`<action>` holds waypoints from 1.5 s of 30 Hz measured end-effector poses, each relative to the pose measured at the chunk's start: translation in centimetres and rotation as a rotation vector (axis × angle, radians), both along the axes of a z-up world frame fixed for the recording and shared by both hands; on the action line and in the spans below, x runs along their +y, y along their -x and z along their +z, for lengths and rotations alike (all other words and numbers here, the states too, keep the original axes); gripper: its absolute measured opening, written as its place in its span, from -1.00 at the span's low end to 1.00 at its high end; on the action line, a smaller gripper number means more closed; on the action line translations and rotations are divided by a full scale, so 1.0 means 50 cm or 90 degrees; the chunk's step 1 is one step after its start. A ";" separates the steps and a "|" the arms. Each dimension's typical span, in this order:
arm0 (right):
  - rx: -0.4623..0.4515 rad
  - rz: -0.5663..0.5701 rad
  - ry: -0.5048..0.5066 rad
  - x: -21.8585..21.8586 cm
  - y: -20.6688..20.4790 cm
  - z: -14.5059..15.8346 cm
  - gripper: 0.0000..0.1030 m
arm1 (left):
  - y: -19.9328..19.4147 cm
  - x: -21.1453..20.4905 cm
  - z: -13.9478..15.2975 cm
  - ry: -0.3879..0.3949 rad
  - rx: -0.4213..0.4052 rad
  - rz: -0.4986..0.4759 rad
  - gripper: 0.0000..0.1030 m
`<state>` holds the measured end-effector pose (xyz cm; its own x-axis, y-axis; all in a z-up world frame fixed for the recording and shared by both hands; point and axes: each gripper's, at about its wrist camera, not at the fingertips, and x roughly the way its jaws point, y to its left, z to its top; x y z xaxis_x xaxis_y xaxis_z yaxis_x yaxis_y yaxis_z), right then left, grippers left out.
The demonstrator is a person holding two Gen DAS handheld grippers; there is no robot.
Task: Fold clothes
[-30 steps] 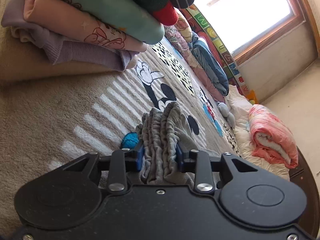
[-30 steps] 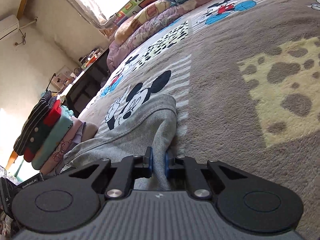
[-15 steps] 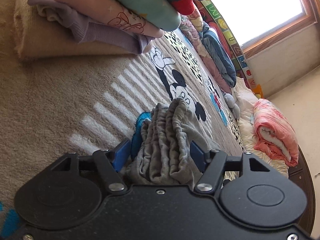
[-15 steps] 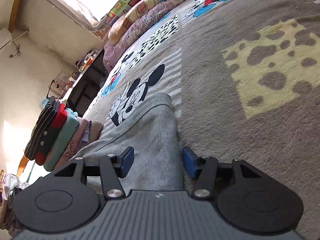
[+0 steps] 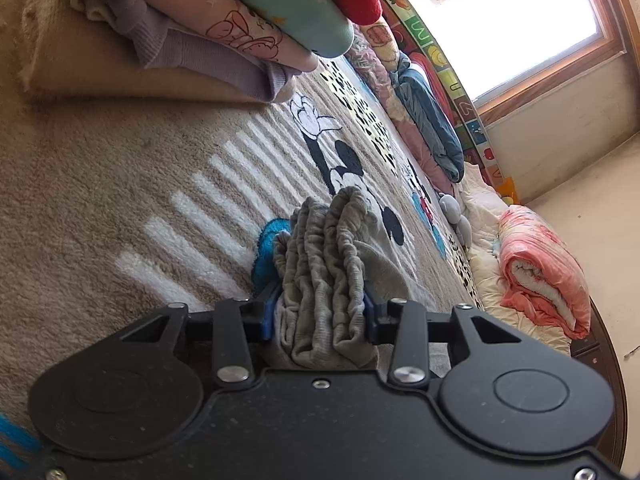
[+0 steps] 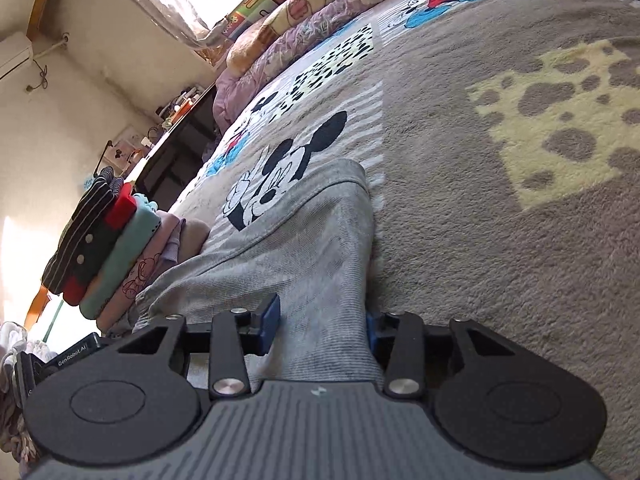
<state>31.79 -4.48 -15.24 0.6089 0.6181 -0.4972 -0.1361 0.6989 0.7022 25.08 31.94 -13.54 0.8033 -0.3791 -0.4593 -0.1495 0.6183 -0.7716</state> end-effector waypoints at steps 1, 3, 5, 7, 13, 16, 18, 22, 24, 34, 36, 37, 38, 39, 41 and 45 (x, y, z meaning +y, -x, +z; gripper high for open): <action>0.002 -0.002 -0.007 -0.004 0.001 -0.003 -0.60 | 0.001 -0.001 0.003 0.002 -0.003 -0.002 -0.31; 0.002 -0.013 -0.032 -0.015 0.005 -0.008 -0.67 | 0.000 -0.002 0.011 0.008 -0.015 -0.003 -0.33; -0.006 -0.017 -0.048 -0.018 0.011 -0.004 -0.71 | 0.000 -0.001 0.019 0.018 -0.024 -0.004 -0.35; -0.020 -0.016 -0.060 -0.017 0.014 0.008 -0.73 | 0.000 0.000 0.029 0.027 -0.034 -0.004 -0.37; -0.063 -0.005 -0.088 -0.024 -0.002 0.062 -0.75 | -0.010 0.001 0.059 0.064 -0.077 0.005 -0.38; -0.066 -0.005 -0.093 -0.039 -0.025 0.066 -0.75 | -0.026 -0.002 0.061 0.080 -0.085 0.011 -0.38; -0.067 -0.006 -0.097 -0.050 -0.042 0.066 -0.75 | -0.042 -0.010 0.058 0.085 -0.080 0.013 -0.38; -0.069 -0.007 -0.104 -0.070 -0.075 0.067 -0.75 | -0.079 -0.029 0.054 0.096 -0.078 0.018 -0.39; -0.070 -0.008 -0.108 -0.081 -0.095 0.067 -0.75 | -0.098 -0.035 0.053 0.100 -0.077 0.022 -0.39; -0.101 0.039 -0.114 -0.089 -0.249 0.096 -0.75 | -0.184 -0.045 0.094 0.036 -0.089 0.030 -0.40; -0.106 0.055 -0.108 -0.081 -0.282 0.104 -0.75 | -0.213 -0.041 0.103 0.023 -0.087 0.036 -0.40; -0.107 0.061 -0.106 -0.076 -0.297 0.107 -0.75 | -0.228 -0.040 0.109 0.018 -0.084 0.038 -0.40; -0.110 0.066 -0.103 -0.070 -0.309 0.111 -0.75 | -0.242 -0.039 0.115 0.013 -0.081 0.040 -0.40; -0.114 0.071 -0.099 -0.064 -0.320 0.116 -0.75 | -0.260 -0.039 0.126 0.005 -0.085 0.038 -0.40; -0.124 0.075 -0.098 -0.056 -0.345 0.131 -0.75 | -0.296 -0.039 0.147 -0.010 -0.092 0.035 -0.40; -0.144 0.072 -0.093 -0.049 -0.397 0.161 -0.75 | -0.370 -0.037 0.192 -0.042 -0.107 0.028 -0.40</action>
<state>51.64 -6.93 -7.17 0.6178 0.7430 -0.2575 -0.3715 0.5644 0.7372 43.60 30.08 -3.92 0.8859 -0.3151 -0.3404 -0.0507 0.6638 -0.7462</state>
